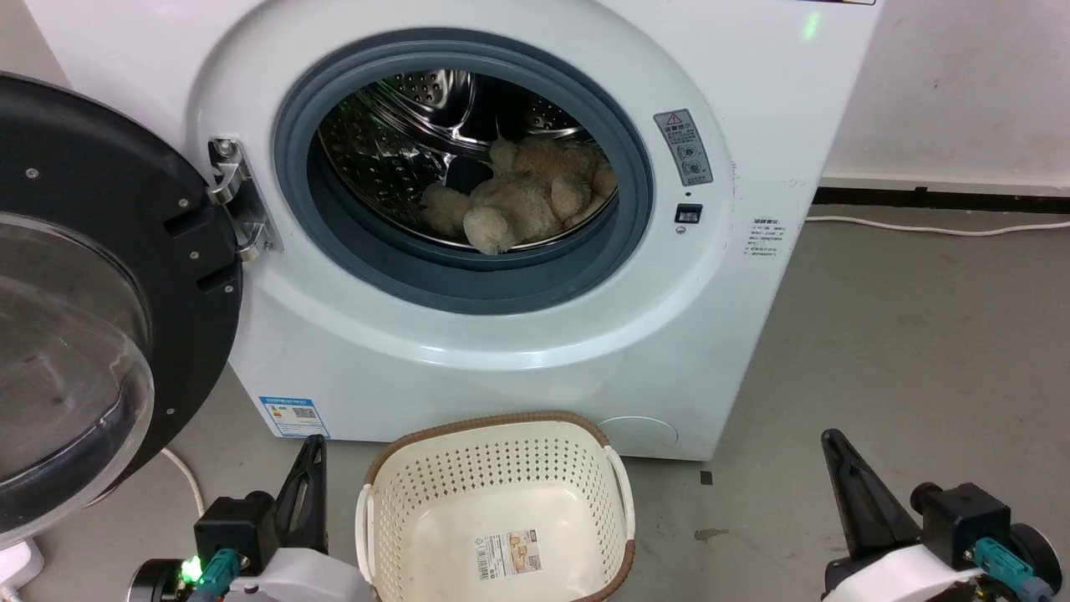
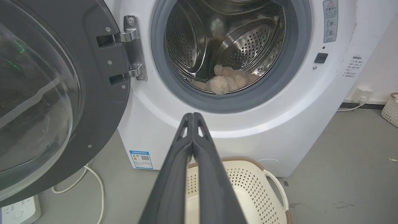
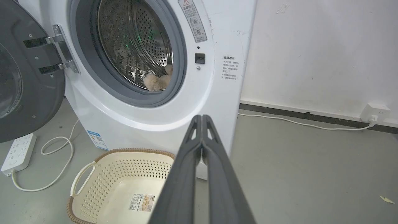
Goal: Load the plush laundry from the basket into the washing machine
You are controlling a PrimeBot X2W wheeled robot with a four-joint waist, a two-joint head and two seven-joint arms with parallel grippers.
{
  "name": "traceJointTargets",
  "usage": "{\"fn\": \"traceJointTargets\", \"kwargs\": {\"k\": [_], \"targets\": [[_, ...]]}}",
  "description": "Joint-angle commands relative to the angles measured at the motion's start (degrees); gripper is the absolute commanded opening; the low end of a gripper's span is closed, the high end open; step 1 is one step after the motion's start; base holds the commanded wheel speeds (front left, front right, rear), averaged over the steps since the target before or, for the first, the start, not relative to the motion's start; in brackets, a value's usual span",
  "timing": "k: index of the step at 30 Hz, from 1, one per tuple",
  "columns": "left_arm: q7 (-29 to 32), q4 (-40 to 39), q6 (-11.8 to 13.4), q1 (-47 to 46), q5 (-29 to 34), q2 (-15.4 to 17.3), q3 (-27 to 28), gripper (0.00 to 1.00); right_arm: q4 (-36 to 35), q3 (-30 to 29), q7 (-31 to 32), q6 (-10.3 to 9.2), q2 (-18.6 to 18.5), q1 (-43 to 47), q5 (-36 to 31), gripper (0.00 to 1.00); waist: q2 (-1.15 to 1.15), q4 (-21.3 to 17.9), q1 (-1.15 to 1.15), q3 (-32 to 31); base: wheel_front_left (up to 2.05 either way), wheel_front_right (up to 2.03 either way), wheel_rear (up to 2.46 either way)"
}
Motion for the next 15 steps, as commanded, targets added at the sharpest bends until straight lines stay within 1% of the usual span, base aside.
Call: {"fn": "traceJointTargets", "kwargs": {"k": [1,15], "targets": [[0.52,-0.41,0.44,-1.01,0.65,-0.03,-0.12,0.0,-0.4,0.02,0.36,0.03,-0.03,-1.22,-0.55,0.0,0.0,0.01,-0.01,-0.01,0.0,0.0,0.0],[2.16,-1.11,0.83,-1.37,2.01,-0.16,-0.25,0.0,-0.65,0.05,2.0,0.04,-0.04,-1.71,-1.41,0.0,0.0,0.05,-0.01,-0.05,0.0,0.0,0.0]]}}
